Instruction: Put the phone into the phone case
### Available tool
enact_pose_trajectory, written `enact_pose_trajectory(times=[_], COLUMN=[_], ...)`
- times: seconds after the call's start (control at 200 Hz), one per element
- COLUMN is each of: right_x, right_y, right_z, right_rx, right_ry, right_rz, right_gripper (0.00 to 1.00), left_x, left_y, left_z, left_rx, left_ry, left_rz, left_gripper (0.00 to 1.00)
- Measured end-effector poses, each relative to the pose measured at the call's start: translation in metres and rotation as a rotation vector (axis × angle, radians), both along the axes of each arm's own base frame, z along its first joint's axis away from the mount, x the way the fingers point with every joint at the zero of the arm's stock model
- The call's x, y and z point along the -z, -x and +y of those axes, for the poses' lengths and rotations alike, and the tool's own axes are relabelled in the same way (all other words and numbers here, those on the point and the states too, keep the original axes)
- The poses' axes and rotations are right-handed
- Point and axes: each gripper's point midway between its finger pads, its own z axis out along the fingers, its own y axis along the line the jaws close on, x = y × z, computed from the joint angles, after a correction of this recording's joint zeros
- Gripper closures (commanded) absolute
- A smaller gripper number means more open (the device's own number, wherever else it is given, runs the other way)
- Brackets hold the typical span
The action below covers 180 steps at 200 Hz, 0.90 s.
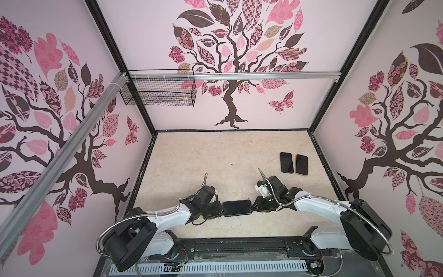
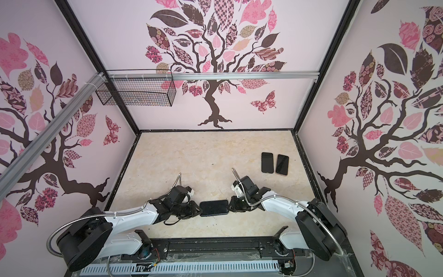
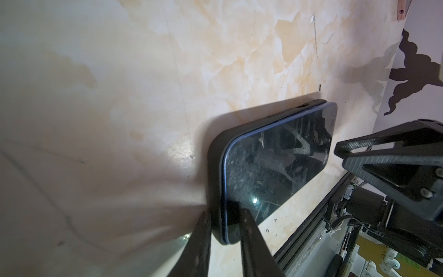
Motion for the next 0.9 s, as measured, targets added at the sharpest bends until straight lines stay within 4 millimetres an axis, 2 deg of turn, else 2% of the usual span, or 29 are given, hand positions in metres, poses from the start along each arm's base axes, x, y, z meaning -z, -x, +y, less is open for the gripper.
enact_pose_trajectory(times=[0.26,0.9], right_x=[0.002,0.013], right_y=[-0.001,0.009], right_z=[0.003,0.007], right_rx=[-0.005,-0.033], right_ry=[-0.014,0.003], right_rz=[-0.001,0.028], right_gripper=[0.8,0.82], left_x=[0.0,0.0], left_y=[0.0,0.001], left_z=[0.0,0.0], left_rx=[0.002,0.002], left_ry=[0.002,0.0], left_rz=[0.002,0.004], left_gripper=[0.79,0.79])
